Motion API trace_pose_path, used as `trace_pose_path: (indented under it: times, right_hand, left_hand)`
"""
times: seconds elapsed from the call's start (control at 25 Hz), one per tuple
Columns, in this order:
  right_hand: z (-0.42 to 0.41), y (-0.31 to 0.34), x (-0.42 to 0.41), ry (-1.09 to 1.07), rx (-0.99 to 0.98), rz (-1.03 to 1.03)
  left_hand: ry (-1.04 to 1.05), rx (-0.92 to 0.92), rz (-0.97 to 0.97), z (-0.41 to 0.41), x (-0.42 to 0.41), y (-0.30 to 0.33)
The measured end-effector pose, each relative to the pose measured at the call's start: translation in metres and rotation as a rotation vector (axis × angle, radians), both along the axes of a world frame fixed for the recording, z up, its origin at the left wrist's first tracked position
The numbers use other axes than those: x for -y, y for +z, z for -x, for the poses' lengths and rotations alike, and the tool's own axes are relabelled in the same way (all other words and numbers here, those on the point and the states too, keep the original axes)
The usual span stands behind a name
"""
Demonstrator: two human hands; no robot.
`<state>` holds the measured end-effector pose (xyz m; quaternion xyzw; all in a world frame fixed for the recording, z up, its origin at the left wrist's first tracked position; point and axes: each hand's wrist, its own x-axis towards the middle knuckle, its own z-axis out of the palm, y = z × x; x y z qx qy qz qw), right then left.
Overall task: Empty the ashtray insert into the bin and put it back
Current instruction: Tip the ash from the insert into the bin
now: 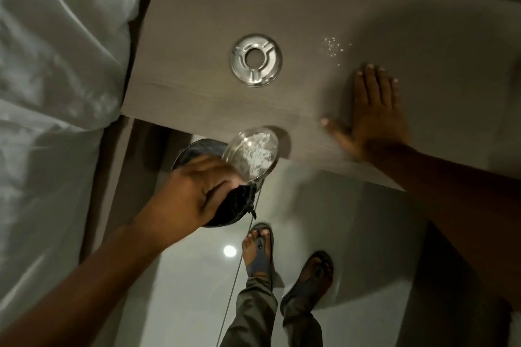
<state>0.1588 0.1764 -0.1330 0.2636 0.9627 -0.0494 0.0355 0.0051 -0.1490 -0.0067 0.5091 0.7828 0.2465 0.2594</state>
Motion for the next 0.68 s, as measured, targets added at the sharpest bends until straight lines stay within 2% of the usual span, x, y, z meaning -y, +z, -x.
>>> trace_pose_path:
  times: [0.12, 0.24, 0.28, 0.36, 0.4, 0.48, 0.68]
  right_hand:
    - [0.001, -0.005, 0.000, -0.005, -0.034, -0.008]
    - [-0.002, -0.009, -0.001, -0.008, -0.052, -0.017]
    - [-0.003, -0.010, -0.002, -0.007, -0.054, -0.024]
    - [-0.002, -0.011, -0.003, -0.002, -0.063, -0.030]
    - [-0.002, -0.010, -0.002, 0.001, -0.063, -0.029]
    - [-0.001, -0.009, -0.002, -0.005, -0.059, -0.023]
    - [-0.001, -0.003, -0.003, -0.002, -0.039, -0.006]
  left_hand:
    - [0.312, 0.402, -0.007, -0.014, 0.050, -0.021]
    - [0.809, 0.859, 0.001, -0.019, 0.076, -0.064]
    - [0.952, 1.068, -0.015, -0.018, 0.079, -0.077]
    - [1.079, 1.490, -0.109, -0.017, 0.082, -0.098]
    - [1.111, 1.627, -0.158, -0.016, 0.083, -0.107]
    - [1.151, 1.765, -0.233, -0.015, 0.081, -0.122]
    - [1.251, 1.886, -0.359, -0.018, 0.072, -0.143]
